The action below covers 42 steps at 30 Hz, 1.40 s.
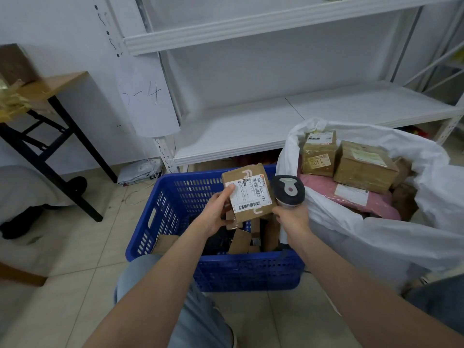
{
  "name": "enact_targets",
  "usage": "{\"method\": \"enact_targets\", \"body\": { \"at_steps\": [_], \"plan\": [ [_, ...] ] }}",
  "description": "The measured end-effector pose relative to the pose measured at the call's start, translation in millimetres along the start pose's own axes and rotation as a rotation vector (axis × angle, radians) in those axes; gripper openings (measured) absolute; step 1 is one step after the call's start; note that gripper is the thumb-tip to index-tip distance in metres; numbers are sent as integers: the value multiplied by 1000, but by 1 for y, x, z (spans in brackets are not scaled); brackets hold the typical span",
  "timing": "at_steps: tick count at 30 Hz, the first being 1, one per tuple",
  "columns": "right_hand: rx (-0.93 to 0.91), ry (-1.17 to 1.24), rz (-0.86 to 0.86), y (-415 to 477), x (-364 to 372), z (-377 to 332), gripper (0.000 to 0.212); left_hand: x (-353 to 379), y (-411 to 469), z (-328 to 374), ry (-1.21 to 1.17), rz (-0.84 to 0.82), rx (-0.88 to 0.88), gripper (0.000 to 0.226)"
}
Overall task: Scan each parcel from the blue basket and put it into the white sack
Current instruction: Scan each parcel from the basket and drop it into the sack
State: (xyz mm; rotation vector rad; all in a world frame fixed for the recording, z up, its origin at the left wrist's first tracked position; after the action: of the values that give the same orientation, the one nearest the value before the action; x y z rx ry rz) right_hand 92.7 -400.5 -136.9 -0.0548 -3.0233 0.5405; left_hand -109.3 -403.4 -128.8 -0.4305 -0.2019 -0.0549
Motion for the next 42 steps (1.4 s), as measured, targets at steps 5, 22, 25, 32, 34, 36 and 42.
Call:
{"method": "enact_targets", "body": {
  "at_steps": [5,22,25,32,34,36,42],
  "plan": [
    [-14,61,23,3,-3,-8,19,4,-6,2,30,-28,0,38],
    [3,-3,43,-3,-8,-19,24,0,-10,3,54,-55,24,29],
    [-7,-10,46,-4,-9,-19,20,3,-12,3,110,-81,13,35],
    [14,-75,82,-5,-4,-23,20,0,-9,-3,274,-98,-22,45],
    [-1,-82,78,-8,-3,-30,20,-4,-9,-4,191,-34,-34,37],
    [-28,-91,77,-8,-2,-35,13,-9,-7,-8,65,20,-42,28],
    [-107,-107,61,-40,-8,-31,14,-9,-7,-20,-168,132,24,28]
  ]
}}
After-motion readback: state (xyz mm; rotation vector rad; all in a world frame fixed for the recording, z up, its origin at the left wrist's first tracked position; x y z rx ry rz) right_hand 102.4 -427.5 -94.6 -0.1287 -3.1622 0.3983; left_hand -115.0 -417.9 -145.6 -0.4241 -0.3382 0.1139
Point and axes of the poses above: each hand's wrist, its own y-axis towards the middle knuckle, its own x-axis out of the palm, z = x × y, the point moved 6 cm from there along y, towards the middle knuckle, and after that the axes turned 9 degrees about -z, right-handed, at the moved point
